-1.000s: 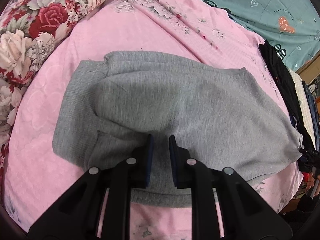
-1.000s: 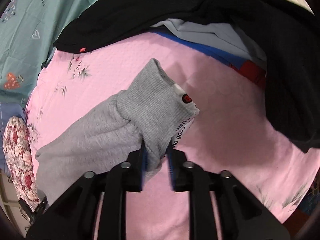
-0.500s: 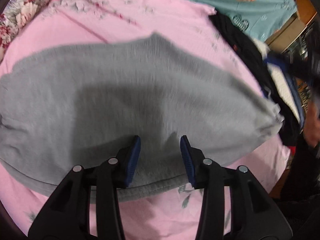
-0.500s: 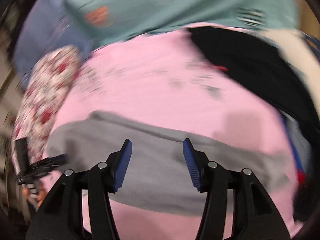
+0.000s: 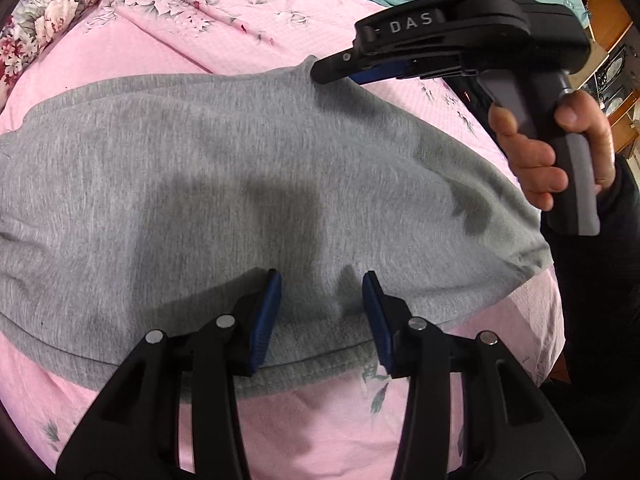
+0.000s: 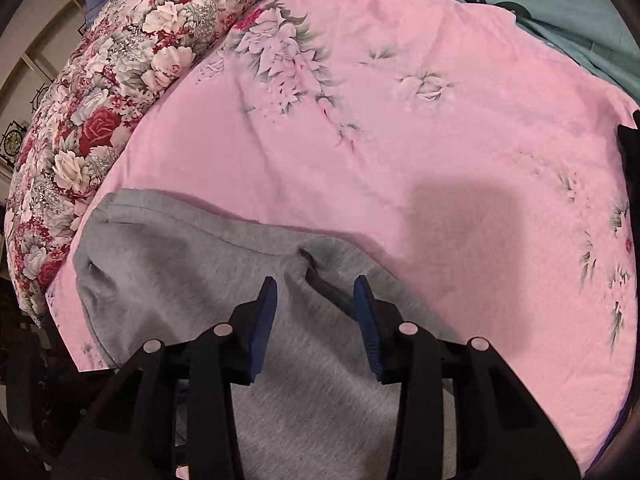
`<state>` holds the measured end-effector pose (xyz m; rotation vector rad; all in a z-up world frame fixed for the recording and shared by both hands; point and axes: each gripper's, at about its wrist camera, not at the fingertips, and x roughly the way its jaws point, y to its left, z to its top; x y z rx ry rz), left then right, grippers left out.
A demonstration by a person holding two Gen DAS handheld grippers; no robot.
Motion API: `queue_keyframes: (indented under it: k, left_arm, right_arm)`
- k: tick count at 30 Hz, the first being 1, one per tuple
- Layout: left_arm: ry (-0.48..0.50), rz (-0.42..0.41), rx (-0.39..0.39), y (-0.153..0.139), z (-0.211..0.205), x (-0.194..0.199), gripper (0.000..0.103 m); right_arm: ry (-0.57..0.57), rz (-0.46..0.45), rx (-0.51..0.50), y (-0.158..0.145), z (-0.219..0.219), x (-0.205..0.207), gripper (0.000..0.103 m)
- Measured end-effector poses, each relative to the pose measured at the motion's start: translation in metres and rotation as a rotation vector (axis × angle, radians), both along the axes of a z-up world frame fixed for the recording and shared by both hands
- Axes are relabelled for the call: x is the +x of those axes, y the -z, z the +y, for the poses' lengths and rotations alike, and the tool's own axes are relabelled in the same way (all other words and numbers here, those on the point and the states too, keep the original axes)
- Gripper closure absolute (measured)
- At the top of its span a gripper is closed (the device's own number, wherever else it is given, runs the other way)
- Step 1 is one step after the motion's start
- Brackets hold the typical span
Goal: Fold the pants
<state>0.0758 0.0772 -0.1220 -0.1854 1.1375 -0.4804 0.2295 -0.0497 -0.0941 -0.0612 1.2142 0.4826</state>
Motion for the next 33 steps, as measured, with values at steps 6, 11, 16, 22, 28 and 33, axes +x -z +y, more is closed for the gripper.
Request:
queue_keyframes:
  k: [6, 11, 16, 22, 28, 33]
  left_arm:
    - [-0.011, 0.025, -0.013, -0.004, 0.007, -0.001, 0.06]
    - [-0.019, 0.029, 0.003, -0.003, 0.005, -0.002, 0.06]
    - [-0.015, 0.014, 0.038, 0.001, 0.002, -0.001, 0.06]
    - [-0.021, -0.009, 0.069, -0.029, 0.004, 0.011, 0.059]
    - [0.005, -0.024, -0.054, -0.06, -0.019, 0.066, 0.051]
    - [0.067, 0.076, -0.001, -0.016, -0.069, 0.133, 0.091]
  right_arm:
    - [-0.066, 0.043, 0.036, 0.011, 0.01, 0.006, 0.1]
    - [-0.022, -0.08, -0.003, -0.013, 0.015, 0.019, 0.1]
    - [-0.014, -0.061, -0.056, 0.024, 0.02, 0.041, 0.1]
    - [0.017, -0.023, -0.003, 0.019, 0.006, 0.043, 0.073]
    - [0.09, -0.172, 0.08, -0.069, -0.055, -0.018, 0.056]
    - [0.139, -0.138, 0.061, -0.05, -0.099, -0.093, 0.062]
